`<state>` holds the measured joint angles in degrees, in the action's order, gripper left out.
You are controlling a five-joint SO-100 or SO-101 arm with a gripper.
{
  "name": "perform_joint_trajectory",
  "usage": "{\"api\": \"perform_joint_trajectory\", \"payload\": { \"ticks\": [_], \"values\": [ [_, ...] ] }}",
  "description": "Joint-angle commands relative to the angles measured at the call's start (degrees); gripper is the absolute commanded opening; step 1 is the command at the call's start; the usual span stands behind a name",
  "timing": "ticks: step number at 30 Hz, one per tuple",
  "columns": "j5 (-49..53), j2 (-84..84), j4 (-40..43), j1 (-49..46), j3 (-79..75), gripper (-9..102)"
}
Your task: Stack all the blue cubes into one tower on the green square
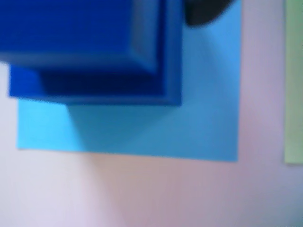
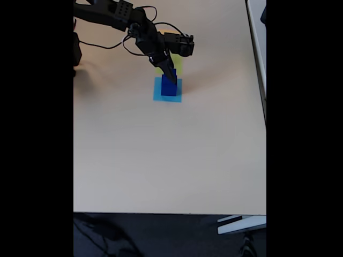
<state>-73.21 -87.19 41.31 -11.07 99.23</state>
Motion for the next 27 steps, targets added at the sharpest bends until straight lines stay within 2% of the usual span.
{"api": "perform_joint_trajectory", "payload": {
  "ticks": [1, 27],
  "values": [
    [0.7, -4.4, 0.4, -0.8, -0.2, 31],
    [1.8, -4.5, 3.3, -1.5, 0.4, 24]
  ]
}}
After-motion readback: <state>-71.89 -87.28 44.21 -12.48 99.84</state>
